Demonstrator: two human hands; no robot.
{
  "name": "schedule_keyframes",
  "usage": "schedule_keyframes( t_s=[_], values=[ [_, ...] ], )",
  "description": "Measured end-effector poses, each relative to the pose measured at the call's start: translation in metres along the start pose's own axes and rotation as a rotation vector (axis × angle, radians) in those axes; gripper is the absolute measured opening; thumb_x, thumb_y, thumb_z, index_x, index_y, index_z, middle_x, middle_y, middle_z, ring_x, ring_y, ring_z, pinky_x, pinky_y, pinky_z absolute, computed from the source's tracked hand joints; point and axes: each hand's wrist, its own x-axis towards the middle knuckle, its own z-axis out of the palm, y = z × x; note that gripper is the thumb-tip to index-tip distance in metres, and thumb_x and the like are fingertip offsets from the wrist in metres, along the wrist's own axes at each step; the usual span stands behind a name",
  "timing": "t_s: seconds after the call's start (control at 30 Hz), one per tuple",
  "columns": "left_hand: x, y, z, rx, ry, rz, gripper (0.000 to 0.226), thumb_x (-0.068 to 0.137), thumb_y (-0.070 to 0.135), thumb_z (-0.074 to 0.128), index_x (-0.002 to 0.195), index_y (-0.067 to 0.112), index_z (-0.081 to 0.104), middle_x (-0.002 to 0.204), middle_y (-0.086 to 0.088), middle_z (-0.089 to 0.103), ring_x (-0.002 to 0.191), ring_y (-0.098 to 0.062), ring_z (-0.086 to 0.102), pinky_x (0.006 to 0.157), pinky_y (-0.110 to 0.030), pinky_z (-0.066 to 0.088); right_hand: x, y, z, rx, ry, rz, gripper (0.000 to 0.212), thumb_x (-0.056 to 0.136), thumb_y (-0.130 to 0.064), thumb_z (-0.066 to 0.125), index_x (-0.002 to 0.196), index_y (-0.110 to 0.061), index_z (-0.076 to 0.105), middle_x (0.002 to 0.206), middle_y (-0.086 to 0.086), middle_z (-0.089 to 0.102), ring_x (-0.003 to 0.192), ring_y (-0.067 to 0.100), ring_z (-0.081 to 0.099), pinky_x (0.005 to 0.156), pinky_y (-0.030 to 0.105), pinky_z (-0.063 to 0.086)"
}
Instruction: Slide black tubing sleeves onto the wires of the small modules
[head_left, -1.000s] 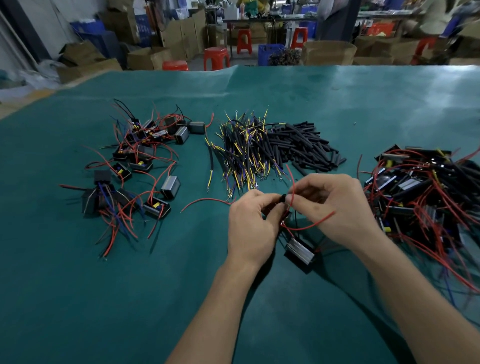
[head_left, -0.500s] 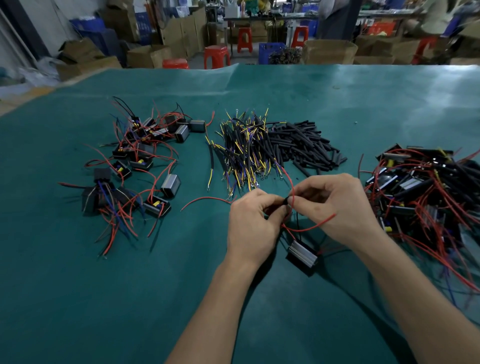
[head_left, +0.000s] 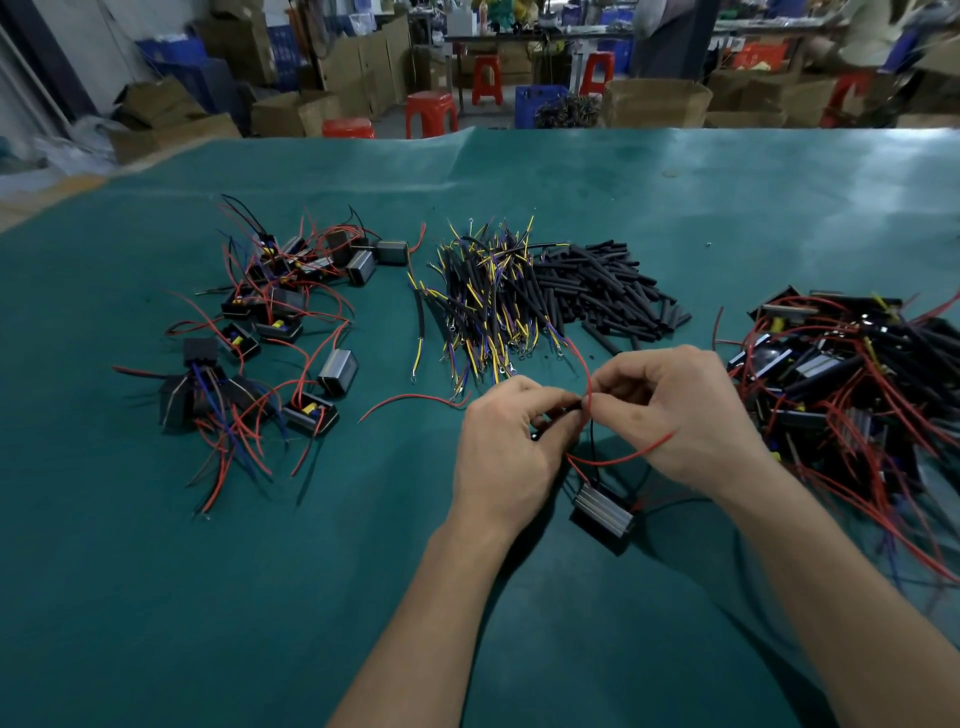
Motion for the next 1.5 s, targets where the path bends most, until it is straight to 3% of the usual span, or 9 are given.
schedule_keyframes(
  t_s=[0.1, 0.4, 0.77, 1.1, 1.4, 1.5],
  values=[
    [0.001, 0.0, -0.001, 0.022, -0.007, -0.003, 0.013, 0.082, 0.025, 0.075, 0.091, 0.018, 0.081, 0.079, 0.001, 0.067, 0.073, -0.013, 0.061, 0.071, -0.034, 0.05, 0.0, 0.001, 0.001, -0.021, -0.002, -0.017, 0.014, 0.077, -0.008, 0.079, 0.069, -0.019, 0.075, 0.059, -0.009, 0.068, 0.051, 0.001, 0.058, 0.055, 0.011, 0.043],
    [0.002, -0.001, -0.001, 0.03, -0.012, -0.005, 0.016, 0.082, 0.028, 0.072, 0.09, 0.018, 0.081, 0.078, 0.001, 0.067, 0.078, -0.017, 0.061, 0.074, -0.039, 0.049, -0.001, 0.004, 0.002, -0.041, -0.001, -0.075, 0.013, 0.081, -0.008, 0.075, 0.072, -0.017, 0.071, 0.06, -0.005, 0.067, 0.058, 0.011, 0.062, 0.059, 0.03, 0.051],
    [0.002, 0.0, -0.003, 0.033, 0.004, -0.04, 0.011, 0.079, 0.025, 0.077, 0.085, 0.017, 0.081, 0.078, 0.004, 0.07, 0.078, -0.012, 0.062, 0.077, -0.035, 0.049, 0.005, 0.009, -0.007, 0.071, 0.02, -0.035, 0.019, 0.088, -0.012, 0.074, 0.074, -0.023, 0.067, 0.062, -0.015, 0.063, 0.052, 0.001, 0.052, 0.054, 0.01, 0.039],
    [0.002, 0.0, -0.001, 0.051, 0.008, -0.018, 0.015, 0.078, 0.03, 0.074, 0.086, 0.019, 0.081, 0.077, 0.002, 0.068, 0.078, -0.015, 0.061, 0.074, -0.04, 0.05, 0.002, 0.008, 0.0, 0.091, -0.091, 0.0, 0.02, 0.079, -0.009, 0.08, 0.071, -0.021, 0.066, 0.063, -0.007, 0.068, 0.055, 0.005, 0.057, 0.06, 0.028, 0.052],
    [0.001, 0.003, -0.002, 0.053, 0.007, -0.015, 0.02, 0.078, 0.033, 0.076, 0.087, 0.017, 0.082, 0.08, 0.001, 0.07, 0.08, -0.017, 0.061, 0.076, -0.038, 0.049, 0.003, 0.011, 0.0, 0.076, -0.147, 0.057, 0.018, 0.076, -0.01, 0.079, 0.069, -0.02, 0.067, 0.059, -0.004, 0.066, 0.052, 0.006, 0.053, 0.055, 0.024, 0.045],
    [0.002, 0.003, -0.004, 0.05, 0.0, -0.014, 0.015, 0.077, 0.028, 0.08, 0.09, 0.019, 0.081, 0.082, 0.006, 0.072, 0.08, -0.011, 0.059, 0.074, -0.029, 0.047, 0.004, 0.013, 0.003, 0.116, -0.157, 0.098, 0.016, 0.078, -0.011, 0.077, 0.07, -0.02, 0.067, 0.059, -0.003, 0.064, 0.054, 0.007, 0.05, 0.056, 0.028, 0.043]
  ],
)
